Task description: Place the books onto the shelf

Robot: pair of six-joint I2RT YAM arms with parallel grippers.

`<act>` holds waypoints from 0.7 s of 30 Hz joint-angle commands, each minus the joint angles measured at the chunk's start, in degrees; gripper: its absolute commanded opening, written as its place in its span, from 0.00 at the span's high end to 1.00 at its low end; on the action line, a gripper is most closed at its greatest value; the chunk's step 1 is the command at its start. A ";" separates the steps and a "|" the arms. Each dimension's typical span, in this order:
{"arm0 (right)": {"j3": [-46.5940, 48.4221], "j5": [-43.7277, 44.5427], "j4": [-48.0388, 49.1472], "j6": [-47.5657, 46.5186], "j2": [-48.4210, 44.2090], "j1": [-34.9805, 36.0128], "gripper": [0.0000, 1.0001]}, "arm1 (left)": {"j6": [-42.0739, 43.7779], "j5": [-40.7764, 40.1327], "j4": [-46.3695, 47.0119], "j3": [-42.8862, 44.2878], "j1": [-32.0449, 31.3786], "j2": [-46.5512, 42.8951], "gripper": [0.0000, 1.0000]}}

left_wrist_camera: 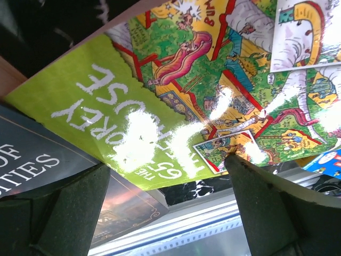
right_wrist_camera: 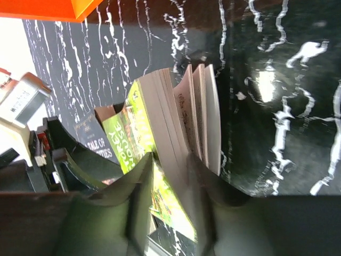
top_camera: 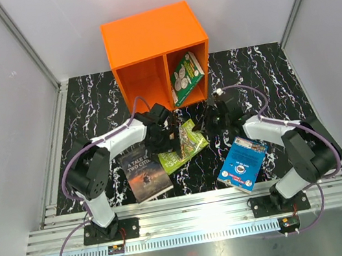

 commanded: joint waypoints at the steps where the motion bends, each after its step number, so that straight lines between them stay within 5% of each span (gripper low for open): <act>1: 2.81 -20.11 4.10 5.43 2.52 9.11 0.67 | -1.56 6.29 13.08 -5.42 -1.95 7.29 0.01; 5: 3.52 -20.73 3.92 4.90 2.78 9.56 1.00 | -1.74 5.94 12.91 -5.51 -2.04 6.59 0.01; 11: 5.53 -16.96 -6.76 2.71 -1.16 9.64 1.00 | 0.71 -3.34 7.29 -1.40 -2.56 1.58 0.01; 21: 16.60 -11.51 -25.59 0.51 -3.90 9.64 1.00 | 5.64 -25.95 -4.23 8.81 -13.88 -6.95 0.01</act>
